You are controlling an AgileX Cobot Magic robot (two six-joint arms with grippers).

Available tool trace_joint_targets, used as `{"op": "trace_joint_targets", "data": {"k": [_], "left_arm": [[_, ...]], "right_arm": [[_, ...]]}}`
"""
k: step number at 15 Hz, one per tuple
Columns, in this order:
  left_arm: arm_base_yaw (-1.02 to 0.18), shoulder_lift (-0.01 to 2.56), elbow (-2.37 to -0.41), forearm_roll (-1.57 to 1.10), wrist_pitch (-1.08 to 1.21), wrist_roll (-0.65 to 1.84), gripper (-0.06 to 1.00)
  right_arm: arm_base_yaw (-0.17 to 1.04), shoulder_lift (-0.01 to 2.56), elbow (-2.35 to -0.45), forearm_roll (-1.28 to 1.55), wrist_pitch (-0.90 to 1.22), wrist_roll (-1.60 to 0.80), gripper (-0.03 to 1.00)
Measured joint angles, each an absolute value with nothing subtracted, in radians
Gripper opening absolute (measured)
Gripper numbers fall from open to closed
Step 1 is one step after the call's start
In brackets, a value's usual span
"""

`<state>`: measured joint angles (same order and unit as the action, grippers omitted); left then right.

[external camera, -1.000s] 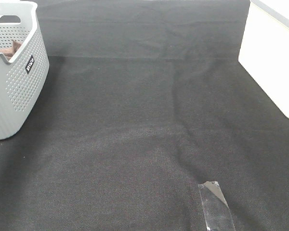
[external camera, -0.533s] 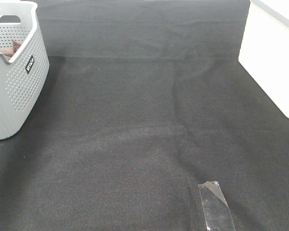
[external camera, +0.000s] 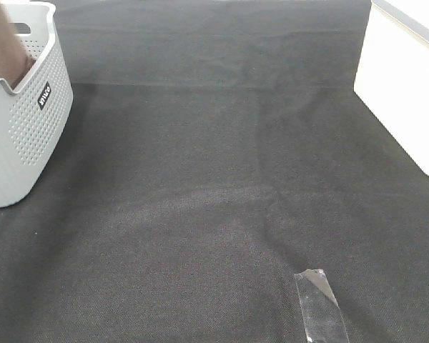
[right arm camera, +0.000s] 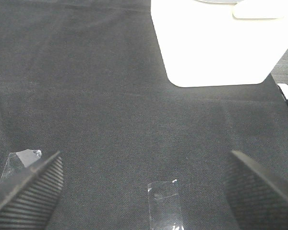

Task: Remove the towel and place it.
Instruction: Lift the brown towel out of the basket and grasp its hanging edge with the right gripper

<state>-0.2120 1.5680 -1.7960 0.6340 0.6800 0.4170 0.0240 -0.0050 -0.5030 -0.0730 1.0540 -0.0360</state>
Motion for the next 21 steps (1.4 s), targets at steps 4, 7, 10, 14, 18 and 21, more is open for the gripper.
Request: {"op": "trace_joint_targets", "data": {"k": [4, 7, 10, 14, 18, 21], "left_arm": [[-0.323, 1.567, -1.954, 0.656, 0.713, 0.346, 0.0], [-0.487, 1.566, -2.019, 0.658, 0.743, 0.324, 0.0], [-0.581, 1.568, -2.02, 0.658, 0.782, 0.307, 0.0], [-0.724, 1.577, -2.02, 0.655, 0.837, 0.295, 0.0], [-0.798, 1.596, -2.02, 0.647, 0.837, 0.294, 0.0], [-0.825, 1.626, -2.02, 0.632, 0.781, 0.294, 0.0]], "right_arm": [[0.024, -0.005, -0.503, -0.073, 1.054, -0.036, 0.87], [0.024, 0.083, -0.52, 0.072, 0.997, -0.178, 0.87], [0.024, 0.242, -0.526, 0.411, 0.816, -0.472, 0.86], [0.024, 0.608, -0.526, 0.987, 0.707, -1.151, 0.82], [0.024, 0.977, -0.526, 1.424, 0.807, -1.728, 0.8], [0.043, 1.395, -0.655, 1.712, 1.003, -2.002, 0.8]]}}
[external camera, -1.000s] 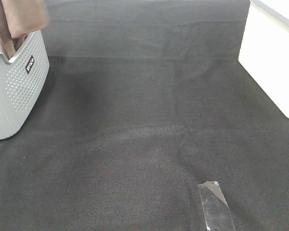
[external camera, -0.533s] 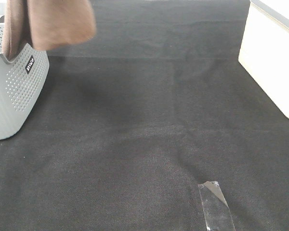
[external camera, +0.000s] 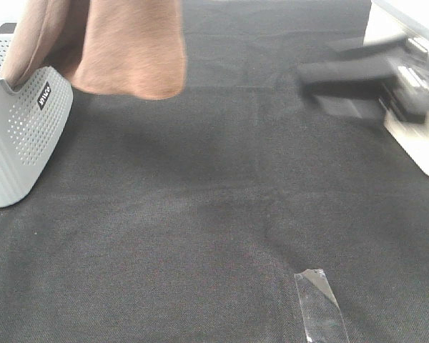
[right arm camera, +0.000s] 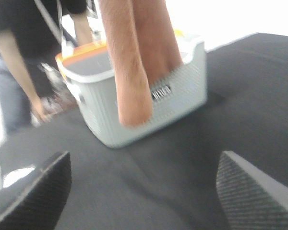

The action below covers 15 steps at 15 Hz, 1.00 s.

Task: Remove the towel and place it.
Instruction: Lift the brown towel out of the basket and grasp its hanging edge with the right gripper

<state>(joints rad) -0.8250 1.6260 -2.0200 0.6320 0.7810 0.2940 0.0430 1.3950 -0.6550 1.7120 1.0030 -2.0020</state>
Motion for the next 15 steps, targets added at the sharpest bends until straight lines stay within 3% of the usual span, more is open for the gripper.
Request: {"op": "trace_joint_targets", "data": {"k": [3, 8, 11, 15], "left_arm": [[-0.825, 1.626, -2.02, 0.606, 0.785, 0.293, 0.0], [-0.825, 1.626, -2.02, 0.575, 0.817, 0.287, 0.0], [-0.825, 1.626, -2.02, 0.558, 0.857, 0.285, 0.0], [-0.825, 1.626, -2.02, 0.557, 0.858, 0.237, 0.0]], "right_arm": [[0.17, 1.612, -0.83, 1.728, 1.026, -1.994, 0.8], [0.326, 1.732, -1.037, 1.728, 0.895, -1.947, 0.92], [0.328, 1.742, -1.075, 1.73, 0.865, -1.938, 0.92], [0.43, 1.769, -1.075, 1.701, 0.859, -1.942, 0.92]]}}
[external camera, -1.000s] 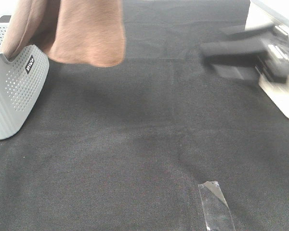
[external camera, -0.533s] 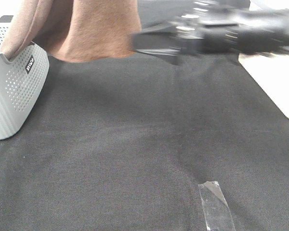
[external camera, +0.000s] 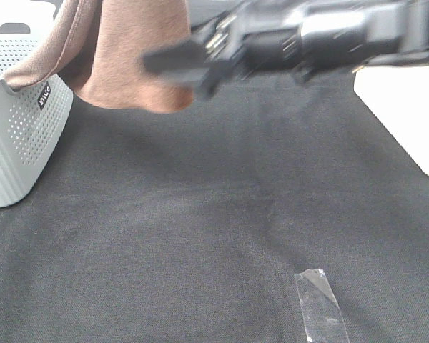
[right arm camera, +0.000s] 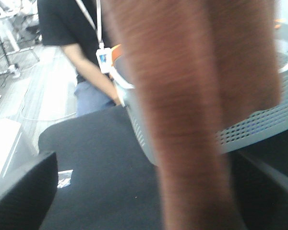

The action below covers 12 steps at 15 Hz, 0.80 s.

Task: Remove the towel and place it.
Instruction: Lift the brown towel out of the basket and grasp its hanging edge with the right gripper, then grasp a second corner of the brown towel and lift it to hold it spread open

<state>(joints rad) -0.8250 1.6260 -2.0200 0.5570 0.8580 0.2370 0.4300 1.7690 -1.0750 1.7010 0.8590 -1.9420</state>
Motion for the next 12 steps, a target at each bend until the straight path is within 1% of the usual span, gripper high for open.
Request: {"op": "trace_joint_targets", "data": {"k": [6, 7, 8, 9, 10, 12], "left_arm": [[-0.825, 1.625, -2.02, 0.559, 0.858, 0.208, 0.0], [-0.825, 1.625, -2.02, 0.559, 0.858, 0.208, 0.0], [-0.825, 1.625, -2.02, 0.559, 0.858, 0.208, 0.0], [-0.825, 1.625, -2.02, 0.559, 0.858, 0.208, 0.0], [-0.825, 1.625, -2.02, 0.559, 0.858, 0.207, 0.0], [-0.825, 1.625, -2.02, 0.558, 0.858, 0.207, 0.0]], "right_arm": [[0.442, 1.81, -1.084, 1.63, 0.731, -1.947, 0.92], [0.442, 1.81, -1.084, 1.628, 0.718, -1.947, 0.92], [0.442, 1.81, -1.084, 1.628, 0.718, -1.944, 0.88], [0.442, 1.81, -1.084, 1.633, 0.718, -1.942, 0.82], [0.442, 1.81, -1.084, 1.689, 0.718, -1.942, 0.6], [0.442, 1.81, -1.084, 1.714, 0.718, -1.942, 0.33]]}}
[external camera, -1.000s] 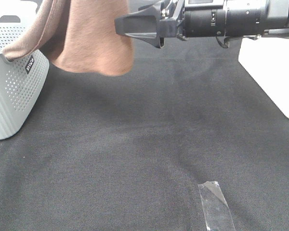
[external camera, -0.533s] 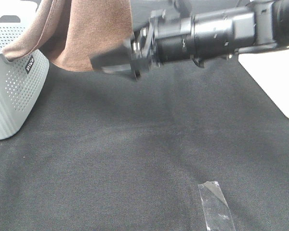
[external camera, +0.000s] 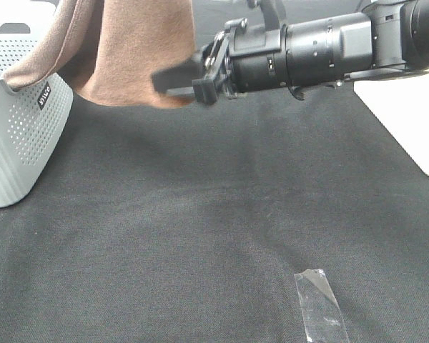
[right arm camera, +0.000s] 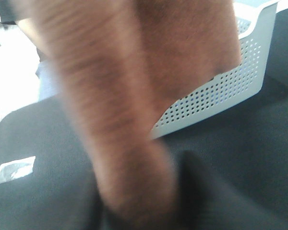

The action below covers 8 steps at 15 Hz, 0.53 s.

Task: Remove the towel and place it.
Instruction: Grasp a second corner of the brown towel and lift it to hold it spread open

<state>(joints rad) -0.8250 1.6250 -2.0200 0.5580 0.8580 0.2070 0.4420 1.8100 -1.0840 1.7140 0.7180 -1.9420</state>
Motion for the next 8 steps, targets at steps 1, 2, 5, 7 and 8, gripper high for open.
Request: {"op": "trace_joint_targets", "data": {"k": [1, 2, 5, 7, 8], "left_arm": [[-0.825, 1.625, -2.02, 0.558, 0.858, 0.205, 0.0], [-0.825, 1.625, -2.02, 0.558, 0.858, 0.205, 0.0], [-0.825, 1.625, -2.02, 0.558, 0.865, 0.205, 0.0], [-0.825, 1.625, -2.02, 0.54, 0.883, 0.204, 0.0], [-0.825, 1.625, -2.02, 0.525, 0.899, 0.204, 0.0]], "right_arm": [[0.442, 1.81, -1.084, 1.714, 0.718, -1.942, 0.17], [0.442, 1.81, -1.084, 1.714, 0.722, -1.942, 0.04], [0.442, 1.81, -1.084, 1.714, 0.744, -1.936, 0.01], [0.442, 1.81, -1.084, 1.707, 0.724, -1.837, 0.01], [0.442, 1.808, -1.084, 1.693, 0.713, -1.753, 0.01]]}}
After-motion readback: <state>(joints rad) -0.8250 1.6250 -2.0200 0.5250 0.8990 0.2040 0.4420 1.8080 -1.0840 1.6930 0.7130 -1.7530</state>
